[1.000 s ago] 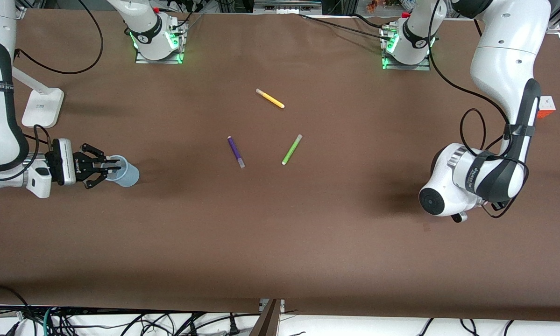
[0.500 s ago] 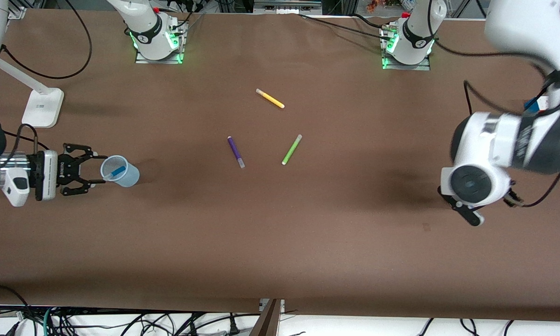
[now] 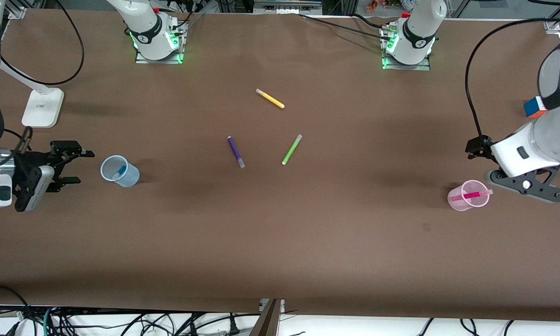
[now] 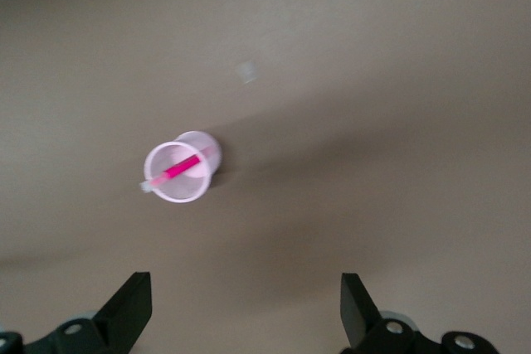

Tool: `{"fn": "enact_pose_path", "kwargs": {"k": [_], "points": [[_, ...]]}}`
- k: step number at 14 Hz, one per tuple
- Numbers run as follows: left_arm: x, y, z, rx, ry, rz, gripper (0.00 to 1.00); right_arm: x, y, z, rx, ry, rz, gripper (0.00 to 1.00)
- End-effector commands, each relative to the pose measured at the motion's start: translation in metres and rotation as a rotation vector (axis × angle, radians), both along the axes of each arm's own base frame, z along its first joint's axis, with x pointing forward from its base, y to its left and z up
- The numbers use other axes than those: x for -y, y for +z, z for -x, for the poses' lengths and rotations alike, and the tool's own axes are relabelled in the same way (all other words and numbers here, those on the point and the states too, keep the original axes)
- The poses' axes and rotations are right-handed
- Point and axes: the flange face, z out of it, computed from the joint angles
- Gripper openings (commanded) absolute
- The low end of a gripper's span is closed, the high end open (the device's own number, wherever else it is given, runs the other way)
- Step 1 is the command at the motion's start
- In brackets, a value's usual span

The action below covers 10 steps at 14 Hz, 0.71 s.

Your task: Place pink and blue markers in matching cups

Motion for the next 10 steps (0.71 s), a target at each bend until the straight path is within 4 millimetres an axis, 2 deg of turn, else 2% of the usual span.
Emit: {"fn": "enact_pose_path", "kwargs": {"k": [1,2,4,6,8,10], "points": [[0.003,0.029,0.021,0.070,0.066,0.058,1.00,-0.021,0.028,0.003,-0.080,-0.141,0.186,1.00],[0.005,0.033,0.030,0.094,0.073,0.061,1.00,-0.033,0.042,0.007,-0.093,-0.189,0.258,1.00],[-0.007,0.033,0.055,0.130,0.119,0.116,1.00,-0.066,0.070,0.016,-0.079,-0.322,0.402,1.00],[-0.008,0.025,0.065,0.151,0.101,0.111,1.00,-0.085,0.093,0.035,-0.085,-0.474,0.463,1.00],[-0.010,0.028,0.069,0.151,0.089,0.089,1.00,-0.093,0.115,0.066,-0.092,-0.576,0.485,1.00],[-0.014,0.038,0.077,0.155,0.087,0.089,1.00,-0.091,0.132,0.099,-0.076,-0.582,0.484,1.00]]}}
